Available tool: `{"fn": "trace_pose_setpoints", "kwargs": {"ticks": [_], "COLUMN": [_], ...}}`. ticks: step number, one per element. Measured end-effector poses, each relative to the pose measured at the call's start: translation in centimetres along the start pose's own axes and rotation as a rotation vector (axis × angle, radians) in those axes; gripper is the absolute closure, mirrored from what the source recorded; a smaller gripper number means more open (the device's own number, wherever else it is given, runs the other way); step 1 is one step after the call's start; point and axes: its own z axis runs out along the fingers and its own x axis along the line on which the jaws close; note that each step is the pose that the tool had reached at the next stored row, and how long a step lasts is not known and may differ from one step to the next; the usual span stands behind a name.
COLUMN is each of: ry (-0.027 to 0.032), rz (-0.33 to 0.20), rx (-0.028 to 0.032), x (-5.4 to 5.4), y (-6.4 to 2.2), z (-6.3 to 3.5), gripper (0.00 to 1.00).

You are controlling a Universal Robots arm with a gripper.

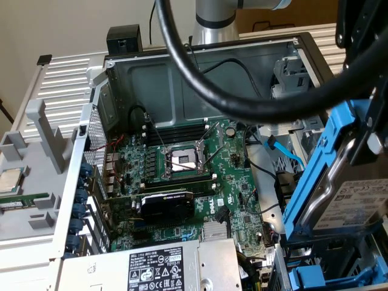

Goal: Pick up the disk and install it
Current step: 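Insert the disk into the insertion slot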

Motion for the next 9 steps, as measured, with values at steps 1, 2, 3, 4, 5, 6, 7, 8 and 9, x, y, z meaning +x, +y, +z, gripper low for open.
{"fn": "trace_pose_setpoints", "kwargs": {"ticks": [1,2,3,4,5,6,7,8,9], "ry": [0.0008,0.0034,0.0062,0.0109,0.0179,0.0257,0.0330,0.0407,0.0483], "rz": [0.000,0.000,-0.001,-0.001,-0.001,-0.002,-0.002,-0.002,-0.003], "rx": [0.0000,0.0000,0.0000,0.0001,0.0002,0.0002,0.0005,0.0009,0.0012], "x": [-0.13,-0.20,-0.21,-0.20,-0.22,-0.26,-0.31,-0.42,-0.57], "y": [0.00,0.00,-0.01,0.01,0.01,0.00,0.01,0.02,0.02], "z": [0.04,0.04,0.04,0.05,0.05,0.04,0.05,0.08,0.09], "gripper": [0.64,0.64,0.64,0.64,0.64,0.64,0.64,0.64,0.64]}}
